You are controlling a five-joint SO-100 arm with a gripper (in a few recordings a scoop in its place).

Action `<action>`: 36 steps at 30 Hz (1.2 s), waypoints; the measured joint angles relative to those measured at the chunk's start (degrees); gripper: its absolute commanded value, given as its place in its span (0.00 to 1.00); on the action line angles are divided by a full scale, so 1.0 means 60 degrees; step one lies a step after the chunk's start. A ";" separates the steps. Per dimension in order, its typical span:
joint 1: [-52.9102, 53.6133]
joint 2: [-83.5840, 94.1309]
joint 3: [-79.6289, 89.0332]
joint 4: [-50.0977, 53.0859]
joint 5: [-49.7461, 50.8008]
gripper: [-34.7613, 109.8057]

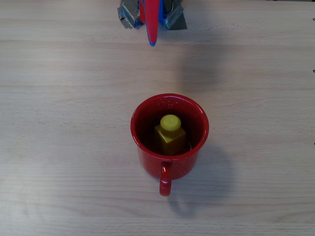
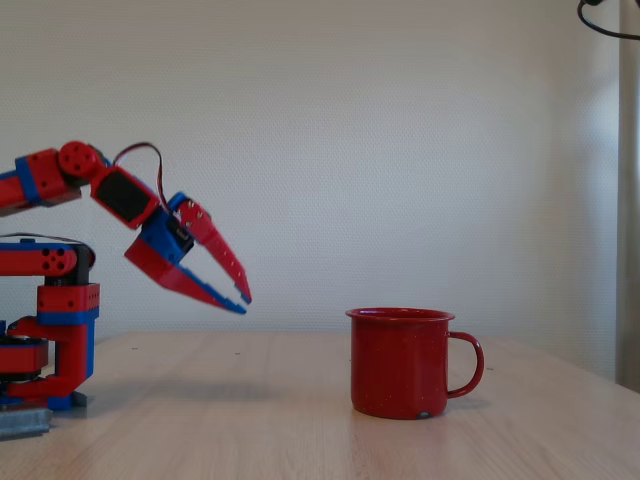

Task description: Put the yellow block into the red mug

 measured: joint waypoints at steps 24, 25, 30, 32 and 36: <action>-0.0059 0.0615 0.1890 0.0322 0.0029 0.26; -0.0059 0.0615 0.1890 0.0322 0.0029 0.26; -0.0059 0.0615 0.1890 0.0322 0.0029 0.24; -0.0059 0.0615 0.1890 0.0322 0.0029 0.24; -0.0059 0.0615 0.1890 0.0322 0.0029 0.24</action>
